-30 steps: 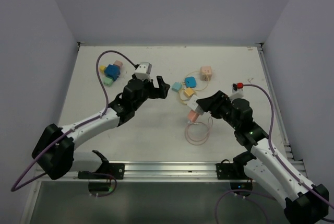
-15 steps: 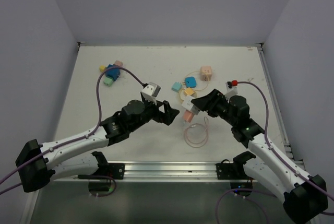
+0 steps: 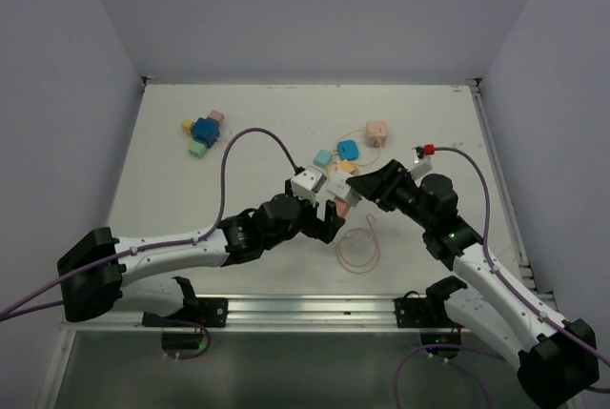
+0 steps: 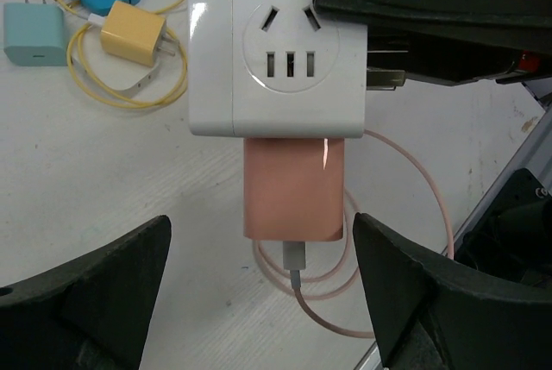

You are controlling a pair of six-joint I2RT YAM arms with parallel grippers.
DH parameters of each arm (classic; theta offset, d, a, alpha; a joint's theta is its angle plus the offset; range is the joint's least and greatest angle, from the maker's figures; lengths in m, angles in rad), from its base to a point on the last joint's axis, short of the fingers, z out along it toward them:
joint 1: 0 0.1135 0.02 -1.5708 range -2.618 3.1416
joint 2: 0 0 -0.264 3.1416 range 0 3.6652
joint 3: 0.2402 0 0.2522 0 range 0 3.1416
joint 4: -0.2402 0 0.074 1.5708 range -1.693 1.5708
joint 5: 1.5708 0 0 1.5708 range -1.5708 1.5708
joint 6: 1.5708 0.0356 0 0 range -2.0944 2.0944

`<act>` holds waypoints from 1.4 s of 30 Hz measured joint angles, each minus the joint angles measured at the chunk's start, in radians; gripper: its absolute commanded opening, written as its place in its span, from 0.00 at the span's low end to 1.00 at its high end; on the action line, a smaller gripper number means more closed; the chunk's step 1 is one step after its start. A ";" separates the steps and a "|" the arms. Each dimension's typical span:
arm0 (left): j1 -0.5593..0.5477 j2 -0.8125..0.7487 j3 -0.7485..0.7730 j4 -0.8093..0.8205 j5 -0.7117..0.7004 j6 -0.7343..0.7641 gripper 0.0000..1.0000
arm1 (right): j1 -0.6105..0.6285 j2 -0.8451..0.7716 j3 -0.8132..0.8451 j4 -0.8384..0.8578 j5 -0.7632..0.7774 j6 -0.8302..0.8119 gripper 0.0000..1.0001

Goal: Pull the plug off the socket

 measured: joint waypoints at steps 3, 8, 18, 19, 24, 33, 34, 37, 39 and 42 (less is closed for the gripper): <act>0.000 0.040 0.019 0.025 -0.010 0.004 0.86 | 0.000 0.000 -0.005 0.018 -0.002 0.011 0.00; 0.000 0.087 0.031 0.084 -0.011 -0.008 0.79 | 0.000 0.000 -0.019 0.028 -0.002 0.023 0.00; -0.003 0.123 0.031 0.142 0.010 -0.052 0.13 | 0.000 -0.002 -0.041 0.042 0.000 0.034 0.00; -0.003 0.123 0.031 0.142 0.011 -0.055 0.09 | 0.000 -0.003 -0.041 0.040 0.002 0.034 0.00; -0.006 0.123 0.031 0.142 0.011 -0.067 0.00 | 0.001 -0.017 -0.041 0.027 0.020 0.034 0.00; -0.018 0.113 0.017 0.131 0.002 -0.108 0.00 | 0.021 -0.010 -0.041 0.013 0.053 0.039 0.00; -0.019 0.113 0.015 0.127 0.002 -0.114 0.00 | 0.022 -0.004 -0.039 0.012 0.055 0.036 0.00; -0.019 0.112 0.005 0.124 0.002 -0.130 0.00 | 0.029 0.021 -0.024 0.002 0.058 0.021 0.00; -0.020 0.109 0.004 0.119 -0.002 -0.141 0.00 | 0.031 0.037 -0.009 -0.010 0.059 0.012 0.00; -0.020 0.093 0.000 0.111 -0.018 -0.151 0.00 | 0.032 0.075 0.024 -0.017 0.050 -0.002 0.00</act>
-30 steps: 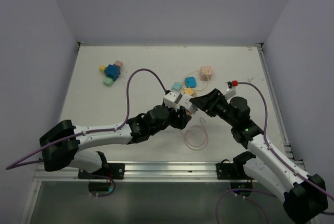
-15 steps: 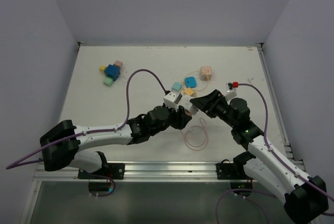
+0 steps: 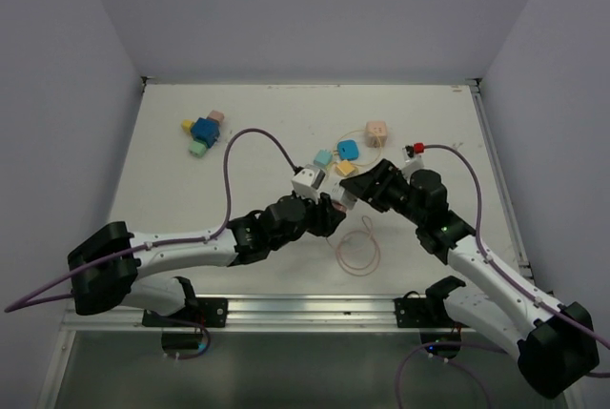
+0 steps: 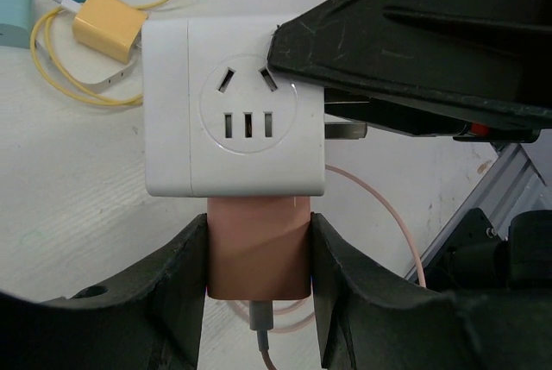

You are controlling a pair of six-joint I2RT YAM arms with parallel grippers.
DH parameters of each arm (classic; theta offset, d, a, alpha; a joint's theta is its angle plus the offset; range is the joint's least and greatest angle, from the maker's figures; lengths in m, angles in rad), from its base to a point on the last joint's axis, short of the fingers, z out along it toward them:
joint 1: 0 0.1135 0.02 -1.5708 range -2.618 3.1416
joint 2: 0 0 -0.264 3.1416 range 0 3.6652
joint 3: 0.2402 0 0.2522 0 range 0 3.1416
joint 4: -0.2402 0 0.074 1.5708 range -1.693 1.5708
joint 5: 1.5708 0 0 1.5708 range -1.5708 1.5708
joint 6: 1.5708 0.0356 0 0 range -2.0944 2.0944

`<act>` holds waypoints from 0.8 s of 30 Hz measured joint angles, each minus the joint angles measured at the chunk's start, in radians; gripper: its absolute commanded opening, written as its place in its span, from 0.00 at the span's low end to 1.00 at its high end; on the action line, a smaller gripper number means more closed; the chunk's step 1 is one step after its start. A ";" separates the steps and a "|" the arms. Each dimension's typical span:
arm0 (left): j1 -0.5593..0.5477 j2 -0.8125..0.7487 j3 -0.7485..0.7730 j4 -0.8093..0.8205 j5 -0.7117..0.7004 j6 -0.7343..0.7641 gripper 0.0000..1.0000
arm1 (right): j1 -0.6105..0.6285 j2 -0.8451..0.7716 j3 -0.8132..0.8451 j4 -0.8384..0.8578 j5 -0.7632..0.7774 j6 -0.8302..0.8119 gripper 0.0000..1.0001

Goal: Pull the plug off the socket

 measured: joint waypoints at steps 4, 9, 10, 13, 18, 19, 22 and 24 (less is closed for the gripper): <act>0.000 -0.036 -0.010 -0.018 -0.020 -0.016 0.00 | 0.000 0.044 0.037 0.004 -0.016 -0.004 0.00; -0.072 -0.075 -0.050 -0.152 0.088 -0.033 0.00 | -0.089 0.096 0.071 0.094 0.213 -0.057 0.00; -0.077 -0.076 -0.054 -0.165 0.100 -0.040 0.00 | -0.095 0.100 0.073 0.107 0.244 -0.064 0.00; -0.077 -0.087 -0.063 -0.214 0.115 -0.053 0.00 | -0.095 0.108 0.080 0.135 0.291 -0.077 0.00; -0.076 -0.141 -0.063 -0.294 0.084 -0.076 0.00 | -0.113 0.114 0.091 0.153 0.317 -0.109 0.00; -0.075 -0.155 -0.060 -0.322 0.067 -0.076 0.00 | -0.119 0.111 0.091 0.150 0.317 -0.116 0.00; -0.056 -0.183 -0.027 -0.411 0.018 -0.073 0.00 | -0.138 0.077 0.091 0.119 0.317 -0.152 0.00; 0.005 -0.188 0.015 -0.463 0.005 -0.063 0.00 | -0.146 0.042 0.091 0.092 0.318 -0.176 0.00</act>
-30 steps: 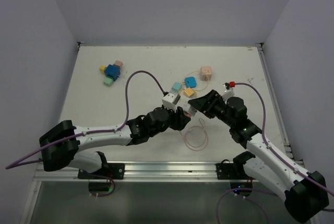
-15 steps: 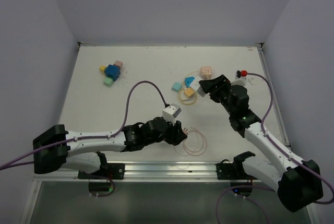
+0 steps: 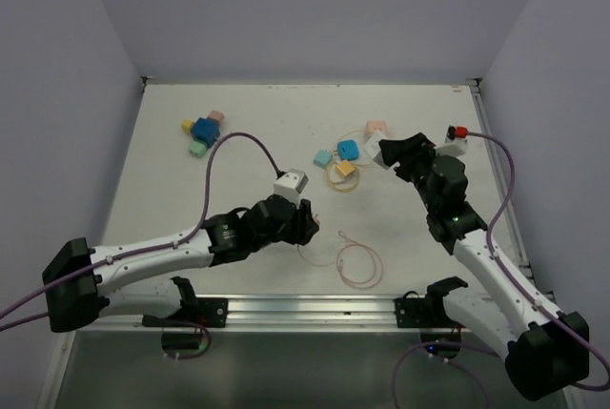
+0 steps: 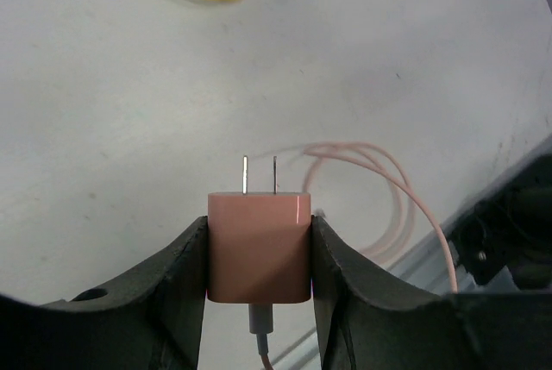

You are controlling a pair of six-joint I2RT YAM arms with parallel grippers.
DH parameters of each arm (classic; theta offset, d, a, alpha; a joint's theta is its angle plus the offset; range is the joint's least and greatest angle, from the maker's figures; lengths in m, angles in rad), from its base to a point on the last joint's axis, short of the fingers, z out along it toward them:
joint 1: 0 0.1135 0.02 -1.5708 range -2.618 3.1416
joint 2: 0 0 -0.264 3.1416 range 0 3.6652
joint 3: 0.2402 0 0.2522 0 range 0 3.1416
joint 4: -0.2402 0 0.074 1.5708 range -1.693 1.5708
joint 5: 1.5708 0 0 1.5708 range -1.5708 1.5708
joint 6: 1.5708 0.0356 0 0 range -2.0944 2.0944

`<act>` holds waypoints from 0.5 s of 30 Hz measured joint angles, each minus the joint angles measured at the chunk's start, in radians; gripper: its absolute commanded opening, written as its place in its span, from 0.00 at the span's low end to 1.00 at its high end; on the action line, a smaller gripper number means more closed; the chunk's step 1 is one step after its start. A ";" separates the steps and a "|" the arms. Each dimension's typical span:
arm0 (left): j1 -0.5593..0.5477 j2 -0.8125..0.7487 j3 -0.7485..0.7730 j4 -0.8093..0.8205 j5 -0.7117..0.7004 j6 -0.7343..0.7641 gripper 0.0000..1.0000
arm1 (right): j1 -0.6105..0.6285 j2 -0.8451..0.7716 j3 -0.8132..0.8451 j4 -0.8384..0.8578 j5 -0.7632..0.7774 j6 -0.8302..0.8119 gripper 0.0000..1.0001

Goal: Pull the plug off the socket

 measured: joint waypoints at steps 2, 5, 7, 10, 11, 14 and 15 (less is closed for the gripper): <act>0.097 -0.001 0.046 -0.033 -0.011 0.025 0.00 | -0.004 -0.053 0.000 -0.037 0.003 -0.027 0.00; 0.246 0.015 0.142 -0.071 -0.024 0.081 0.00 | -0.007 -0.135 0.000 -0.097 0.017 -0.058 0.00; 0.325 0.055 0.237 -0.089 -0.022 0.113 0.00 | -0.008 -0.189 -0.001 -0.134 0.030 -0.072 0.00; 0.429 0.167 0.438 -0.107 -0.010 0.167 0.00 | -0.010 -0.267 -0.008 -0.175 0.052 -0.092 0.00; 0.457 0.221 0.526 -0.112 -0.005 0.183 0.00 | -0.010 -0.282 -0.011 -0.188 0.055 -0.098 0.00; 0.507 0.363 0.766 -0.140 0.001 0.226 0.00 | -0.010 -0.305 -0.012 -0.224 0.060 -0.112 0.00; 0.518 0.421 0.864 -0.150 0.005 0.238 0.00 | -0.010 -0.307 -0.012 -0.235 0.060 -0.116 0.00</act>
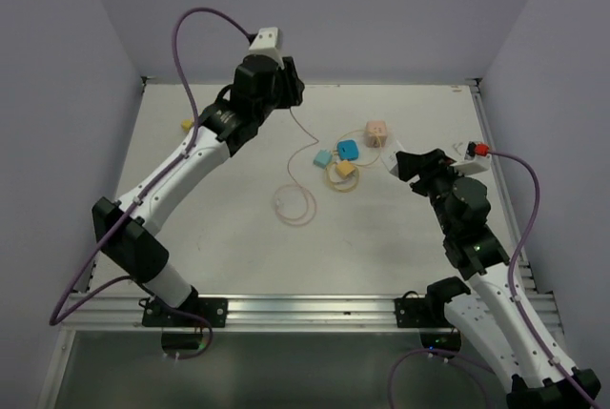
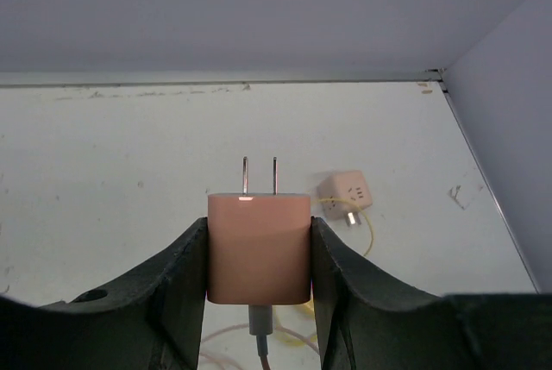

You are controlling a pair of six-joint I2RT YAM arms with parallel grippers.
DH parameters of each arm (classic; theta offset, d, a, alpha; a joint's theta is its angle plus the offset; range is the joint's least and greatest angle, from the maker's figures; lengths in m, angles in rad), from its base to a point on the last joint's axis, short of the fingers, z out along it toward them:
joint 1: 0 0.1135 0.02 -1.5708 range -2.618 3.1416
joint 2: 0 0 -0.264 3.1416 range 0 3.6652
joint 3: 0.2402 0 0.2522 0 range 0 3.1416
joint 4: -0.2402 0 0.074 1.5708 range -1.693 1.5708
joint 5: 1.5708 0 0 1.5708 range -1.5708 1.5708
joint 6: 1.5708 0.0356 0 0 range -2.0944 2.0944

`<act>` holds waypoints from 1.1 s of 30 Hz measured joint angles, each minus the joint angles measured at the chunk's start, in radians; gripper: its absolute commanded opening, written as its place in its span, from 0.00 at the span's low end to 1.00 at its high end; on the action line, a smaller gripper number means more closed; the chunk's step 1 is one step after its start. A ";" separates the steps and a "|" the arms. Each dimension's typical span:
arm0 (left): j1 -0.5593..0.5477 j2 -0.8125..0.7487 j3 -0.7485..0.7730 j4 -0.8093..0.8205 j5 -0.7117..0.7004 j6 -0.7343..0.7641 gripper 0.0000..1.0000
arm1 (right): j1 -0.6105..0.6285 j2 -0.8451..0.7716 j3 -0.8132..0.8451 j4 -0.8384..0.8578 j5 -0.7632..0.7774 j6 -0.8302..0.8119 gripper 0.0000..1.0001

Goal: Pull the plug off the socket

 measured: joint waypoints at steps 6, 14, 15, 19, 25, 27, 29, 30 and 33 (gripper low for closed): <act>0.006 0.180 0.331 -0.035 0.034 0.045 0.00 | 0.000 -0.006 -0.006 -0.050 0.018 -0.021 0.00; 0.005 0.172 0.137 0.043 0.068 0.047 0.00 | 0.000 -0.013 -0.010 -0.055 0.026 -0.042 0.00; 0.005 0.174 0.104 0.048 0.074 0.046 0.00 | 0.000 -0.013 -0.012 -0.055 0.026 -0.044 0.00; 0.005 0.212 -0.009 0.072 0.100 0.042 0.00 | 0.000 -0.013 -0.016 -0.064 0.026 -0.052 0.00; 0.004 0.328 -0.058 0.148 0.148 0.039 0.05 | 0.000 -0.020 -0.019 -0.075 0.045 -0.071 0.00; 0.003 0.380 -0.058 0.170 0.162 0.039 0.10 | 0.000 -0.020 -0.021 -0.078 0.050 -0.077 0.00; -0.001 0.431 -0.058 0.192 0.175 0.039 0.24 | 0.000 -0.018 -0.024 -0.084 0.053 -0.085 0.00; -0.002 0.457 -0.058 0.199 0.178 0.040 0.29 | 0.000 -0.018 -0.028 -0.087 0.056 -0.090 0.00; -0.011 0.516 -0.058 0.206 0.188 0.046 0.48 | 0.000 -0.003 -0.034 -0.097 0.072 -0.107 0.00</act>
